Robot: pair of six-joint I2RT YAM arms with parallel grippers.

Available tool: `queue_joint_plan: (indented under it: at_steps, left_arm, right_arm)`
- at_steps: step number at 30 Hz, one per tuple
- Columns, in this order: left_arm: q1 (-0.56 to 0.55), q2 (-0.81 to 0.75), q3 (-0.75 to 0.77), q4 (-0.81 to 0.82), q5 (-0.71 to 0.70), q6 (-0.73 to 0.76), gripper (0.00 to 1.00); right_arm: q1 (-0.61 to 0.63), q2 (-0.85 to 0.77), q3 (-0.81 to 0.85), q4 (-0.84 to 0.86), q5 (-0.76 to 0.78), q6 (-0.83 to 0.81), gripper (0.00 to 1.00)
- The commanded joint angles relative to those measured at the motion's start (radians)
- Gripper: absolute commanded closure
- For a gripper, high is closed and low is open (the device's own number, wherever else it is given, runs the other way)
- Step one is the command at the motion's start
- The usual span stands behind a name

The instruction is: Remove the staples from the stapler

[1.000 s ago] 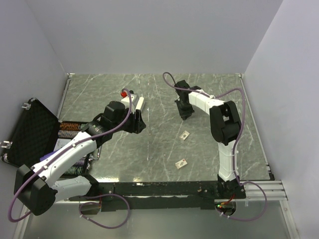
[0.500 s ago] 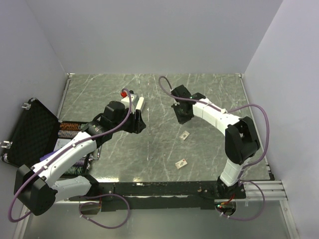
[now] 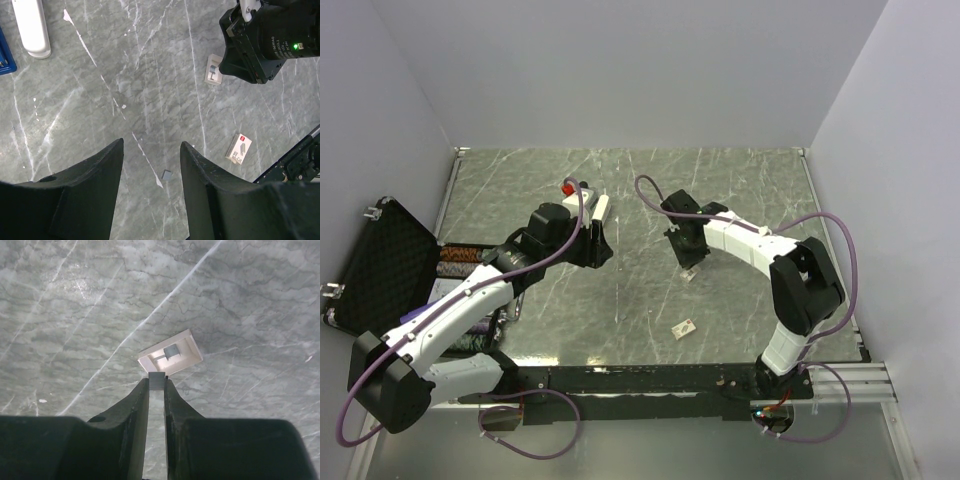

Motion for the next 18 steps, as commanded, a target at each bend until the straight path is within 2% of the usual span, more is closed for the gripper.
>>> queue_joint_plan:
  at_steps: [1, 18]
  left_arm:
    - [0.004, -0.02, -0.004, 0.036, 0.01, -0.006, 0.46]
    - [0.006, -0.02, -0.003, 0.037, 0.01, -0.007, 0.46]
  right_arm:
    - [0.007, -0.036, -0.022, 0.03, -0.007, 0.018, 0.87]
    - [0.006, -0.003, -0.052, 0.047, 0.006, 0.098, 0.86]
